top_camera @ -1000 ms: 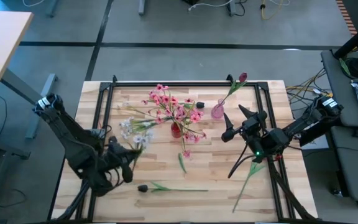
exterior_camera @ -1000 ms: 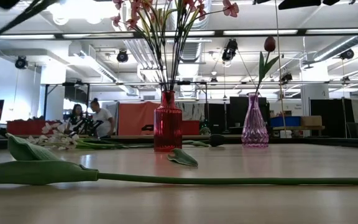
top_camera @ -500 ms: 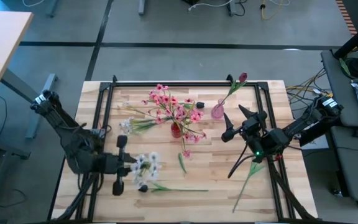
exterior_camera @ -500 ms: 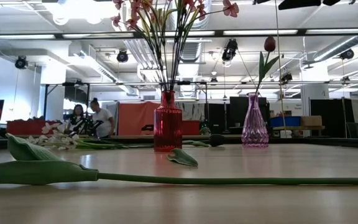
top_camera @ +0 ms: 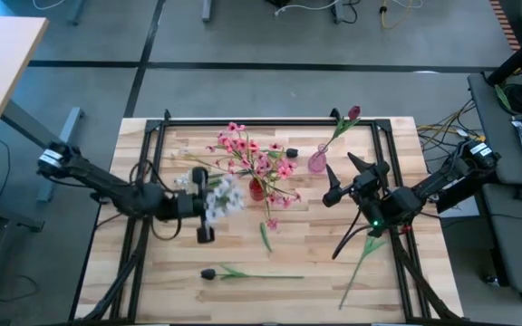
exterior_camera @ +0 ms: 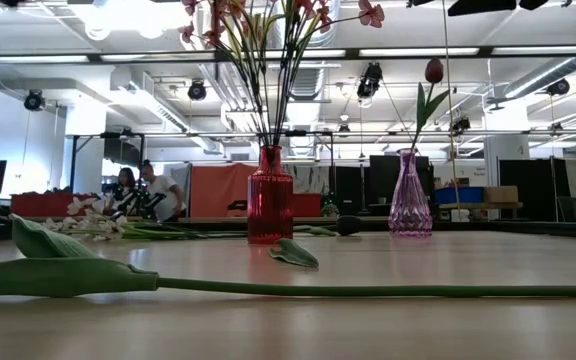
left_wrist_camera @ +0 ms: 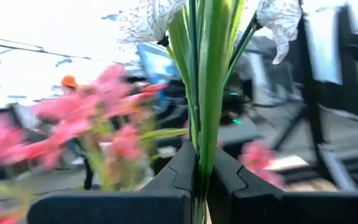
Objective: Sort flowers into vase by color
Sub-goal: Put the bottom white flowers into the red vase
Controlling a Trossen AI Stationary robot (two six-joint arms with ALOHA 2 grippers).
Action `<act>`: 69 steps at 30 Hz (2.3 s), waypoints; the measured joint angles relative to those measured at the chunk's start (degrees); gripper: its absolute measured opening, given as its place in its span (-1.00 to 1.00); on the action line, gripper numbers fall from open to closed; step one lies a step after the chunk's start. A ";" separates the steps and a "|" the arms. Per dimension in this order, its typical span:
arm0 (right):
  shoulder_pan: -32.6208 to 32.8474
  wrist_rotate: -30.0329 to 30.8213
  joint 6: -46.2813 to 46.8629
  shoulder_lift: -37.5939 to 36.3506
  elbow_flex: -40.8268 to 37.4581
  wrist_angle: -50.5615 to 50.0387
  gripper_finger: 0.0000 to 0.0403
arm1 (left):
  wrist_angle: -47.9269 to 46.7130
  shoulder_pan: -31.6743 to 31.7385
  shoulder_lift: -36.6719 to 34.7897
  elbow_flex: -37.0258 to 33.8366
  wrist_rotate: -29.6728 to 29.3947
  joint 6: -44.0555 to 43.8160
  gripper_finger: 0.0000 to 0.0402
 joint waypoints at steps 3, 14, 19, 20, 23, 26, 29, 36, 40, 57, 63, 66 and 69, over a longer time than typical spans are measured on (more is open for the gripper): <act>-0.02 -0.10 2.41 0.00 0.00 -2.51 0.62 | 13.33 3.99 2.49 -4.96 3.44 0.09 -1.00; 1.57 -3.91 16.02 0.00 -0.07 -19.42 0.62 | 34.51 7.18 16.95 -6.24 7.40 3.08 -1.00; 2.98 -17.15 31.70 -0.07 -0.04 -32.22 0.62 | 34.92 9.24 18.94 -4.98 5.61 4.95 -1.00; 2.99 -19.77 33.97 -0.07 -0.04 -33.52 0.62 | 34.88 9.96 19.15 -5.09 5.57 4.71 -1.00; 2.97 -25.62 37.94 -0.07 -0.04 -34.92 0.62 | 34.55 11.78 19.54 -5.53 5.41 3.11 -1.00; 2.97 -29.54 40.72 -0.09 -0.02 -36.33 0.62 | 34.11 12.79 19.52 -5.66 5.34 3.26 -1.00; 2.97 -31.07 43.34 -0.09 -0.02 -37.84 0.62 | 33.64 13.69 19.52 -5.70 5.37 3.35 -1.00; 2.97 -31.09 44.43 -0.11 -0.02 -38.68 0.62 | 32.09 14.64 20.05 -5.75 5.60 3.67 -1.00; 2.95 -31.07 44.41 -0.11 -0.02 -38.62 0.62 | 32.44 14.86 20.64 -5.75 5.79 4.78 -1.00; 2.95 -31.05 44.69 -0.11 -0.02 -38.58 0.62 | 31.85 15.98 20.90 -5.05 5.74 2.75 -1.00; 2.95 -31.04 44.78 -0.11 -0.02 -38.58 0.62 | 30.95 16.82 20.90 -5.07 5.30 -0.98 -1.00; 2.95 -31.05 44.81 -0.11 -0.02 -38.58 0.62 | 30.15 17.25 20.90 -5.07 5.27 -1.47 -1.00; 2.95 -31.04 44.87 -0.11 -0.02 -38.58 0.62 | 29.31 17.47 20.90 -5.05 5.24 -1.74 -1.00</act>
